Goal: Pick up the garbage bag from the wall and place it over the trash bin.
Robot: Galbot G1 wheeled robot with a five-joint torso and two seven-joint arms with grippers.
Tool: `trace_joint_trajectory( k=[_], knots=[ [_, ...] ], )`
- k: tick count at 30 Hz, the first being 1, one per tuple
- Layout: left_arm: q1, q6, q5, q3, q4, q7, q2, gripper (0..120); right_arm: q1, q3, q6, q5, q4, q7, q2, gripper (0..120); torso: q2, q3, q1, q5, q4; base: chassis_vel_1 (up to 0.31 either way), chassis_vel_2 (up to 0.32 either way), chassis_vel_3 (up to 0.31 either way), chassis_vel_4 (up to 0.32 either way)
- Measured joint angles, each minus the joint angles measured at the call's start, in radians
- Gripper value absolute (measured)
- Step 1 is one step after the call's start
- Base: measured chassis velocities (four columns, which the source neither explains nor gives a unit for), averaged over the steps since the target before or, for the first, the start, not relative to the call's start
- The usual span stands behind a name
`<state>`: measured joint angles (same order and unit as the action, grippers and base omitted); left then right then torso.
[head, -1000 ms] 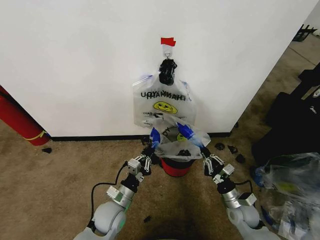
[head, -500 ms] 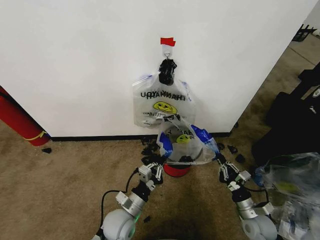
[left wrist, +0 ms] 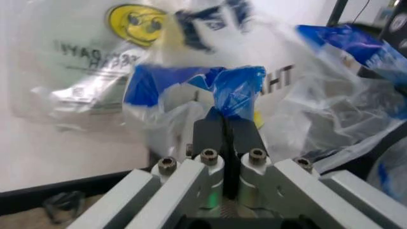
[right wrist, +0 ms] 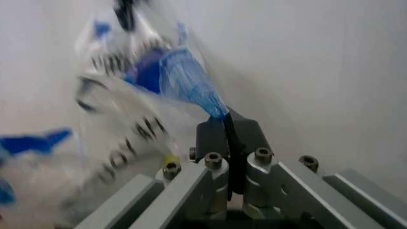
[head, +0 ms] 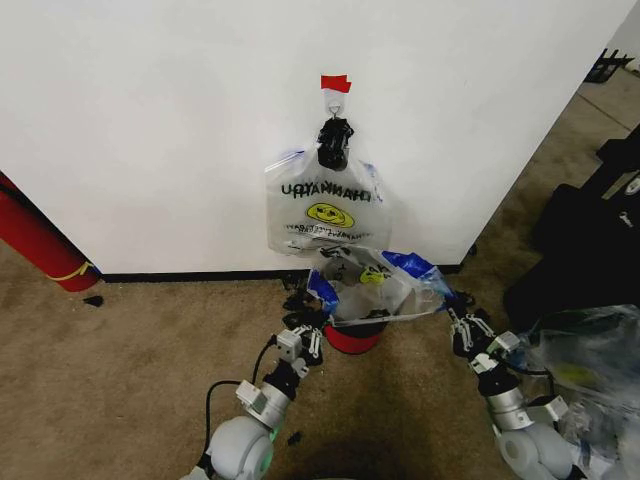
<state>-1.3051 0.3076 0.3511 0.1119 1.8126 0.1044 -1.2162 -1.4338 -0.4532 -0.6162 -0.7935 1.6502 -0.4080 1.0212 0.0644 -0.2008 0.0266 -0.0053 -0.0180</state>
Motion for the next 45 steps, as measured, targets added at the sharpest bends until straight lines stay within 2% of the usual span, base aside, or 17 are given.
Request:
trace_joint_trajectory(
  k=[6, 13, 22, 36, 45],
  knots=[
    [0.002, -0.003, -0.061, 0.017, -0.053, -0.003, 0.014, 0, 0.017, 0.023, 0.005, 0.047, -0.113, -0.025, 0.022, 0, 0.000, 0.000, 0.000, 0.0001, -0.0001, 0.000, 0.000, 0.000, 0.000],
    [0.041, -0.001, -0.081, 0.005, -0.126, -0.003, 0.000, 0, 0.080, 0.052, 0.002, 0.057, -0.194, -0.001, 0.065, 0, 0.000, 0.000, 0.000, -0.0001, -0.0001, 0.000, 0.000, 0.000, 0.000],
    [0.096, 0.000, -0.120, -0.017, -0.218, -0.001, -0.023, 0, 0.195, 0.072, 0.003, -0.011, -0.280, 0.068, 0.135, 0, 0.000, 0.000, 0.000, -0.0002, 0.0000, 0.000, 0.000, 0.000, 0.000],
    [0.128, -0.028, -0.151, -0.019, -0.264, 0.022, 0.021, 0, 0.343, 0.101, 0.018, 0.029, -0.452, 0.042, 0.227, 0, 0.000, 0.000, 0.000, -0.0002, 0.0000, 0.000, 0.000, 0.000, 0.000],
    [0.145, -0.054, -0.150, -0.032, -0.271, 0.037, 0.040, 0, 0.405, 0.096, 0.045, 0.048, -0.520, 0.055, 0.257, 0, 0.000, 0.000, 0.000, -0.0003, -0.0001, 0.000, 0.000, 0.000, 0.000]
  ],
)
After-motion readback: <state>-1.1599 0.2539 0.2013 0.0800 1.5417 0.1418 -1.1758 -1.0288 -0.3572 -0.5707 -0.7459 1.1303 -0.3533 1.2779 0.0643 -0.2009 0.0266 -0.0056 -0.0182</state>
